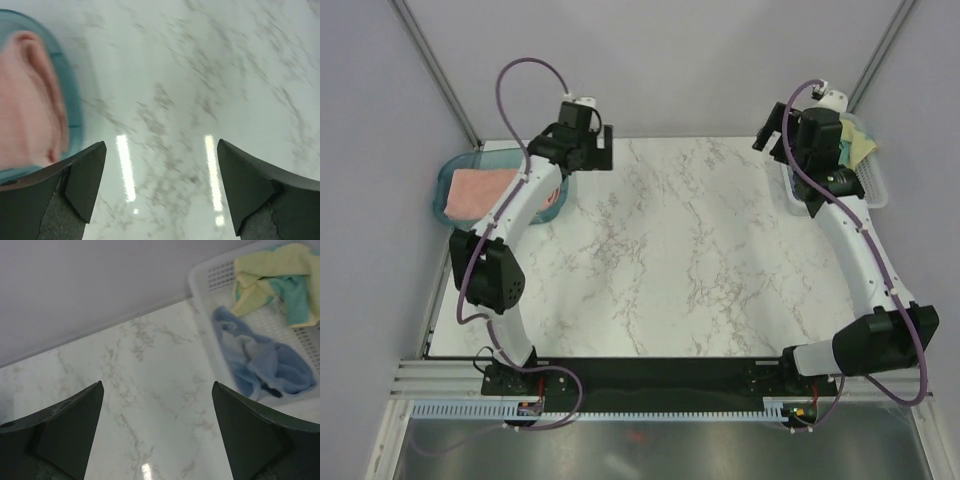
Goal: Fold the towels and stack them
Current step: Grab crumpled towel
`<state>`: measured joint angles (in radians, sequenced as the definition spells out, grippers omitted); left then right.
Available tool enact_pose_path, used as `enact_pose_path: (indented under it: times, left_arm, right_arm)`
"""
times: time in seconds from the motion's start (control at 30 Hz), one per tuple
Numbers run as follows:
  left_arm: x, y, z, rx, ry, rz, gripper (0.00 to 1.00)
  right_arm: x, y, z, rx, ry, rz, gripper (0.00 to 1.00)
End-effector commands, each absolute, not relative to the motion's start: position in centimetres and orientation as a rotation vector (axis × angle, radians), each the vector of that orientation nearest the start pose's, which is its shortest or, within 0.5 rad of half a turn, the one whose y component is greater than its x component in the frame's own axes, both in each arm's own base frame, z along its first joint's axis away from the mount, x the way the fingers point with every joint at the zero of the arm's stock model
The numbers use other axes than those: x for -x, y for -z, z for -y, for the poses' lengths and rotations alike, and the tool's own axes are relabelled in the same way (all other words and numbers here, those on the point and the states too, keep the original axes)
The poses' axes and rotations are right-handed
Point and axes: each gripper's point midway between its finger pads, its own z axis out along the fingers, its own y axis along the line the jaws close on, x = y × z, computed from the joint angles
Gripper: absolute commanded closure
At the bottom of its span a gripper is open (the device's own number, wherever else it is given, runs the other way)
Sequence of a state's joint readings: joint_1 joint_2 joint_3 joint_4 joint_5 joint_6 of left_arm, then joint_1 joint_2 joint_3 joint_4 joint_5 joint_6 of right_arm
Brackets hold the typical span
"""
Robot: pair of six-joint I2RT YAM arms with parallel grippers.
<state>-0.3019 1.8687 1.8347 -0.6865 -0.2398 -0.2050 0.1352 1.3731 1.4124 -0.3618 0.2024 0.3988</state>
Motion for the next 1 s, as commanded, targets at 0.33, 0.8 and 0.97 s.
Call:
enact_pose_path:
  times: [0.33,0.8,0.97]
  left_arm:
    - [-32.1,-26.9,25.7,-0.482,0.679,-2.158,0.0]
    - [-29.6,-23.8,25.4,-0.518,0.747,-2.19,0.01]
    - [-29.5,-22.8,25.8,-0.527,0.767,-2.219,0.01]
  right_arm:
    - [-49.4,-24.5,15.1,-0.723,0.256,-2.013,0.1]
    - [-58.3,-15.3,17.9,-0.553,0.094,-2.124,0.21]
    - [-54.1,-12.5,16.6,-0.697,0.069,-2.307,0.18]
